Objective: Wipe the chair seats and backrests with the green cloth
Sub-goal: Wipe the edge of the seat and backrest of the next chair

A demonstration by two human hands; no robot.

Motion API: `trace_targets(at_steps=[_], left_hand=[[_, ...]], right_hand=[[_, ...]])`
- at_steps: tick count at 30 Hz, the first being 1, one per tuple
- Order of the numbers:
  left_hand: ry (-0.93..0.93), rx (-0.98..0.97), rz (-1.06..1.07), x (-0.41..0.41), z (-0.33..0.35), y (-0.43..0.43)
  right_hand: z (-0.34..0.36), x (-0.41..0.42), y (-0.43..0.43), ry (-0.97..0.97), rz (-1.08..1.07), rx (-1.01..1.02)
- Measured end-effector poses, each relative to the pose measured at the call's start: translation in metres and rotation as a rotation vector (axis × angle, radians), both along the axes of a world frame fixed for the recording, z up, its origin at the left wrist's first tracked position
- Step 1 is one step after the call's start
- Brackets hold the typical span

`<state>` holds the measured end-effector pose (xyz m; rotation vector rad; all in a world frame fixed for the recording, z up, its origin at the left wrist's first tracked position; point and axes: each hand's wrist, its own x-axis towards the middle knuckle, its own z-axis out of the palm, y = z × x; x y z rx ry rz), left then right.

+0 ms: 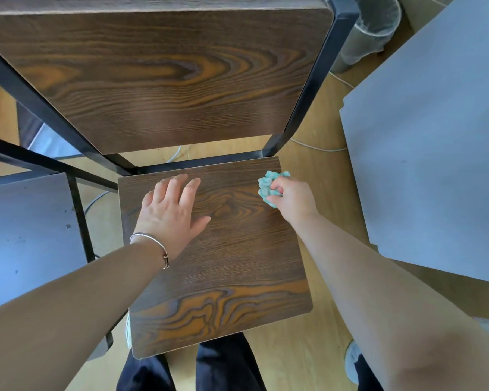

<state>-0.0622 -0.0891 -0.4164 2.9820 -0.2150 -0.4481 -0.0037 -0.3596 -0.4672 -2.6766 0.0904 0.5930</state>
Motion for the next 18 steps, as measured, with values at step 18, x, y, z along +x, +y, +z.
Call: trace_targets(at_steps=[18], left_hand=[[-0.023,0.013,-0.010,-0.066,0.031,0.039]], right_hand=[[0.016,-0.113,0.060,0.189,0.133,0.133]])
